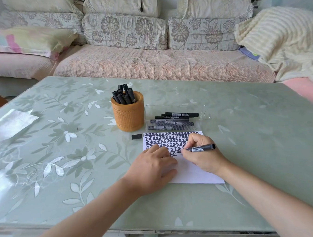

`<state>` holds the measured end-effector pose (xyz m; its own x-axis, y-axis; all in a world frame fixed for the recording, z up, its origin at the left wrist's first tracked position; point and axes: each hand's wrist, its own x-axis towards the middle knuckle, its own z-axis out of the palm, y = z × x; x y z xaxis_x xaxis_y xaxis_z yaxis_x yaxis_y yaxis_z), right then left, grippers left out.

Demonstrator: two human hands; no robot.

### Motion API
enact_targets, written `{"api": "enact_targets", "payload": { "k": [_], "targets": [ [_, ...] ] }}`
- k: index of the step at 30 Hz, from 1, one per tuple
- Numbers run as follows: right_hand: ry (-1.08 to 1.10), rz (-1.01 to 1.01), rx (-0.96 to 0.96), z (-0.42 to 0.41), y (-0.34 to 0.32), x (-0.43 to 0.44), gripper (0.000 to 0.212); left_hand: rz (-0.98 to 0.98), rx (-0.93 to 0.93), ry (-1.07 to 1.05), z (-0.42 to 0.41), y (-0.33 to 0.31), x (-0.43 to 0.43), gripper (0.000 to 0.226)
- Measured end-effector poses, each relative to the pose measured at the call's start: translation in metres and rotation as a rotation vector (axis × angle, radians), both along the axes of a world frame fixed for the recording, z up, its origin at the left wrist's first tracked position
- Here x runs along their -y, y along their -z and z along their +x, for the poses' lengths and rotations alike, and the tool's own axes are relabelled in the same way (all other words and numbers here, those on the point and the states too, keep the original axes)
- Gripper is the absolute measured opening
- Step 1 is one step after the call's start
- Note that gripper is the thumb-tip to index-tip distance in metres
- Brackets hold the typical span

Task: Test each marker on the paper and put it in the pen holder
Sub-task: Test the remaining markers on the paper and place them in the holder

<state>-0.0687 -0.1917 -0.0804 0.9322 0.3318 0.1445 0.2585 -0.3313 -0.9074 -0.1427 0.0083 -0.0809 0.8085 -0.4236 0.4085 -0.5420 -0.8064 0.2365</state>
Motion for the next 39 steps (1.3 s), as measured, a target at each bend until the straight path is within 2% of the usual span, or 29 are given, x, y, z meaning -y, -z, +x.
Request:
{"api": "enact_targets", "payload": {
  "k": [4,9,15,34,39],
  "targets": [
    [0.006,-0.052,0.041,-0.0001,0.0009,0.0001,0.026,0.009,-0.018,-0.016,0.0003,0.0001,0.0001,0.021],
    [0.001,-0.126,0.067,-0.0014,0.0005,0.0008,0.021,0.020,-0.037,-0.025,0.0003,-0.0007,0.0002,0.022],
    [-0.003,-0.102,0.110,-0.0021,0.0005,0.0013,0.021,0.012,-0.050,-0.024,0.0001,-0.0013,0.0005,0.023],
    [-0.108,-0.075,0.056,-0.0045,-0.0031,0.0024,0.025,0.022,-0.047,-0.021,0.0009,-0.0009,0.0005,0.023],
    [-0.070,-0.094,0.065,-0.0043,-0.0040,0.0008,0.023,0.012,-0.043,-0.011,0.0016,0.0002,0.0001,0.023]
  ]
}}
